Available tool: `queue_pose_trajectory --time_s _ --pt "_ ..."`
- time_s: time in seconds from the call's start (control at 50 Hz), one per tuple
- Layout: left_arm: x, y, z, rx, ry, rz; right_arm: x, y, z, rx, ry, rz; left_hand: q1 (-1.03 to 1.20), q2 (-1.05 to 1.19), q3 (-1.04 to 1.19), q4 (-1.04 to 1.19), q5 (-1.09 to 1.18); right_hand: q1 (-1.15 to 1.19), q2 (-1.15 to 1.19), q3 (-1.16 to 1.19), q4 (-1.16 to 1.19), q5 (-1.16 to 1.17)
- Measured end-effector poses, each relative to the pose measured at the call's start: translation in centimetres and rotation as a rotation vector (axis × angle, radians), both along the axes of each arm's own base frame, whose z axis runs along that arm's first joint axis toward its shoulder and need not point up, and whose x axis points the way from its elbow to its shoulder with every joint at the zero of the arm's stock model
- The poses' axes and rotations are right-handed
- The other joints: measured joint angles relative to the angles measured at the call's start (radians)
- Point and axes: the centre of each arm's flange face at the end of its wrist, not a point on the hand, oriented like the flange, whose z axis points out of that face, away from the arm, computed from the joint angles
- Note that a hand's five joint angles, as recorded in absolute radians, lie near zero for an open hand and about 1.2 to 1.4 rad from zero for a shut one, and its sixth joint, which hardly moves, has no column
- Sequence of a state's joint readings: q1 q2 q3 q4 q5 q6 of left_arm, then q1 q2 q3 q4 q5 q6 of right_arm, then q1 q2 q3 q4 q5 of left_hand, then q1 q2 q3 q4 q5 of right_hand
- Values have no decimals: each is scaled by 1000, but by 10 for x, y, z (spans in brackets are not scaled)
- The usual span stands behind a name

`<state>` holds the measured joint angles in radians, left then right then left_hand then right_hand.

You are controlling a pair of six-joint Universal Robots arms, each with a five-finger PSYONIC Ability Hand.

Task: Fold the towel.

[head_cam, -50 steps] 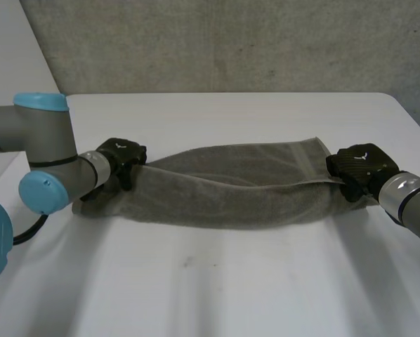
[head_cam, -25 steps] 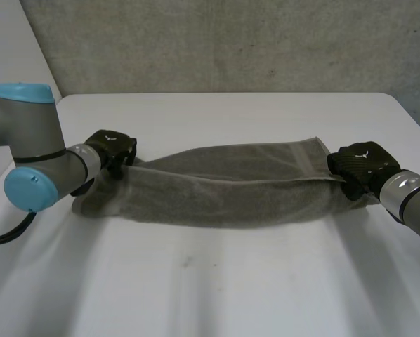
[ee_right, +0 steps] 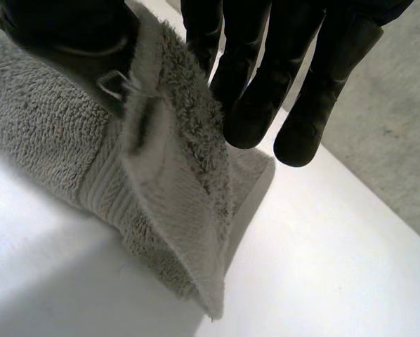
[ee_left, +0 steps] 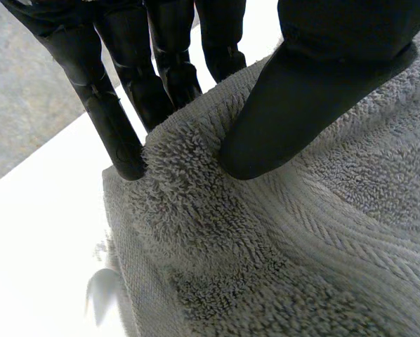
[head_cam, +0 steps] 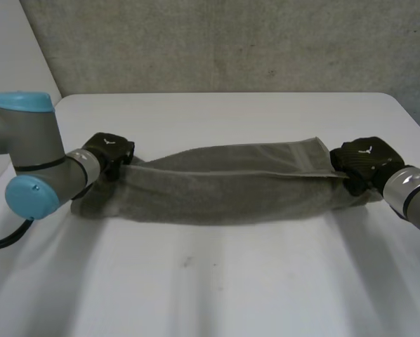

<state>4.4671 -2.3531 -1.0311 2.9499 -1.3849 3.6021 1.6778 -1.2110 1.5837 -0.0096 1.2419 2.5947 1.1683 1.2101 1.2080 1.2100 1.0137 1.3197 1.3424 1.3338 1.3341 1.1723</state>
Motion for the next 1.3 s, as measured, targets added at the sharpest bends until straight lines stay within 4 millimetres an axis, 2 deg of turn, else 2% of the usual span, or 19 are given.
queue_pose_trajectory --time_s 0.08,0.16,0.26,0.3,0.34,0.4,0.44,0.5,0.62,0.72,0.78,0.88,0.92,1.04,1.16,1.3 --pt "10 11 18 -10 5 13 -1 5 15 -41 13 13 6 5 5 4 1 0 0 0 0 0" --pt "21 30 36 -14 11 27 0 16 29 -66 51 53 7 6 6 7 5 0 0 0 0 0" --pt "39 71 56 -15 14 53 -9 40 40 -19 165 123 8 6 7 8 5 0 0 0 0 0" --pt "44 81 60 -18 15 62 -13 47 42 4 197 137 8 6 7 8 5 0 0 0 0 0" --pt "56 104 70 -35 20 84 -21 58 46 43 250 159 9 6 7 8 5 0 0 0 0 0" --pt "66 125 79 -58 29 103 -28 67 53 66 283 176 15 6 7 8 5 0 0 0 0 0" --pt "74 146 86 -88 42 108 -34 75 62 72 296 190 16 6 7 8 5 0 0 0 0 0" --pt "78 165 91 -119 60 99 -40 80 72 63 288 195 17 6 7 8 6 0 0 0 0 0" --pt "81 178 90 -127 79 76 -48 79 83 33 254 199 17 7 7 8 10 0 0 0 0 0" --pt "82 169 80 -97 82 70 -50 72 85 17 243 208 17 7 7 8 10 0 0 0 0 0" --pt "81 155 72 -86 81 67 -49 63 81 29 244 219 17 7 8 8 10 0 0 0 0 0" --pt "77 115 55 -91 79 57 -42 44 64 80 256 250 22 7 8 8 11 0 0 0 0 0" --pt "71 93 45 -97 78 46 -33 32 52 105 281 266 22 7 8 8 11 0 0 0 0 3" --pt "52 49 21 -99 67 19 -9 2 24 75 348 279 26 7 8 8 14 0 0 0 0 9" --pt "35 17 1 -105 52 15 7 -28 0 -33 389 254 26 7 8 8 14 0 0 0 0 10" --pt "21 -10 -14 -129 49 7 21 -55 -20 -161 417 213 26 7 8 8 14 0 0 0 0 10"
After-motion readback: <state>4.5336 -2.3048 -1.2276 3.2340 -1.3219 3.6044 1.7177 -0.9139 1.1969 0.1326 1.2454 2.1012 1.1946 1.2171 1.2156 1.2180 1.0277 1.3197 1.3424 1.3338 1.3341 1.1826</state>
